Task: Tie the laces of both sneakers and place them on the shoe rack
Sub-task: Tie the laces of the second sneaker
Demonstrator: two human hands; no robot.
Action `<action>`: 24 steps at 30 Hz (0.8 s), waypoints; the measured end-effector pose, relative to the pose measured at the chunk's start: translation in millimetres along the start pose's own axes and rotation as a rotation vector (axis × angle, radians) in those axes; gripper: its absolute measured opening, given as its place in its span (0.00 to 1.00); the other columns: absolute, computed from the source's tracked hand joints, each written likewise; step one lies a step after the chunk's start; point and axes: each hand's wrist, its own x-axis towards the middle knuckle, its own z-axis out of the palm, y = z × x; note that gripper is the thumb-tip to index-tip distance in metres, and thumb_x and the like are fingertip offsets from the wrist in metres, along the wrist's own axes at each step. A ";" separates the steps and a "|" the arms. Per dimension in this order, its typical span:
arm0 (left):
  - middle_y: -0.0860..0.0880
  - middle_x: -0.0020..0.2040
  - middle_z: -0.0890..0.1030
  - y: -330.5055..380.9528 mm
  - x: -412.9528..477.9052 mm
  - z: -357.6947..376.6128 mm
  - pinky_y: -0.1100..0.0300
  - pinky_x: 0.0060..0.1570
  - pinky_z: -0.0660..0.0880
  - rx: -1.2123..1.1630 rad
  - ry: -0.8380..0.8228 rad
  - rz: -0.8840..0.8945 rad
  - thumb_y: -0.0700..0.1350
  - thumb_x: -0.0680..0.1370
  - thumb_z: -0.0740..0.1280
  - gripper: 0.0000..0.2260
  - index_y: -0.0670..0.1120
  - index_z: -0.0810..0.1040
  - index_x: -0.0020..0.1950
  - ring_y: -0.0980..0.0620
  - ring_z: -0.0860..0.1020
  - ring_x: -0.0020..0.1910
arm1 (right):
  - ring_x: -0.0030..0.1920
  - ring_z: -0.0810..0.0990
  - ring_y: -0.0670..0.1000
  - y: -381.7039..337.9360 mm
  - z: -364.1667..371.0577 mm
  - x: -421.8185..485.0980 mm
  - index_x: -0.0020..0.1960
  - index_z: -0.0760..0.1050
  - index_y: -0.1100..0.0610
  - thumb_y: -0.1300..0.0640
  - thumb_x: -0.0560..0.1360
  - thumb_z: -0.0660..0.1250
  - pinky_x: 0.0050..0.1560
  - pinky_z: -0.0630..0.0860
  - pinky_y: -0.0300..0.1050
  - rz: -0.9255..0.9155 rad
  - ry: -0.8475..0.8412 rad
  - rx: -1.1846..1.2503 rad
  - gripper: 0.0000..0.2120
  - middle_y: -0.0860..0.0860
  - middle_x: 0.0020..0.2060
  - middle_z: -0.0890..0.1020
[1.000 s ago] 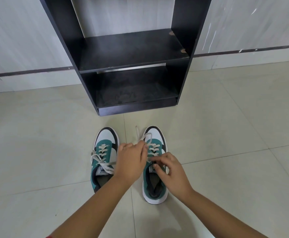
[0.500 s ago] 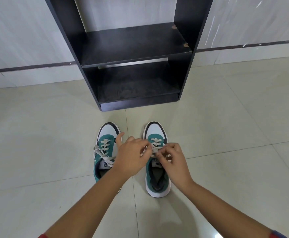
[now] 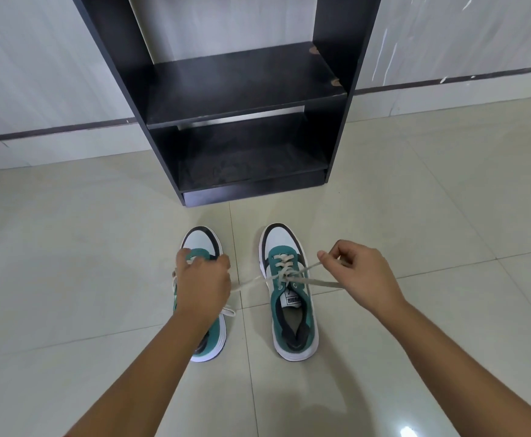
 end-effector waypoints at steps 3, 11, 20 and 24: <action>0.48 0.30 0.81 2.6 -5.4 3.1 0.48 0.65 0.60 0.091 -0.141 0.063 0.41 0.73 0.62 0.05 0.47 0.78 0.42 0.47 0.77 0.35 | 0.33 0.77 0.51 0.6 -14.4 1.0 0.44 0.74 0.49 0.39 0.73 0.61 0.33 0.69 0.43 -0.006 -0.024 -0.457 0.14 0.48 0.30 0.79; 0.53 0.50 0.82 16.0 -6.2 12.7 0.48 0.58 0.62 -0.163 0.023 0.140 0.42 0.67 0.71 0.15 0.52 0.80 0.52 0.48 0.79 0.48 | 0.58 0.76 0.56 23.4 16.1 -7.8 0.62 0.71 0.52 0.48 0.77 0.57 0.50 0.69 0.47 -0.075 -0.281 -0.830 0.16 0.52 0.58 0.79; 0.56 0.56 0.79 54.3 -11.5 17.8 0.60 0.57 0.64 -0.576 -0.054 0.157 0.47 0.76 0.64 0.06 0.51 0.78 0.51 0.53 0.74 0.57 | 0.50 0.80 0.49 10.8 48.0 -4.1 0.46 0.79 0.48 0.44 0.75 0.60 0.71 0.54 0.55 -0.210 -0.188 -0.612 0.12 0.46 0.43 0.85; 0.55 0.51 0.81 43.3 -14.9 16.5 0.57 0.56 0.66 -0.556 0.000 0.105 0.46 0.76 0.65 0.02 0.50 0.77 0.45 0.53 0.77 0.51 | 0.35 0.76 0.48 18.2 34.2 -2.5 0.37 0.74 0.50 0.50 0.73 0.65 0.70 0.60 0.47 -0.112 -0.137 -0.388 0.08 0.46 0.32 0.81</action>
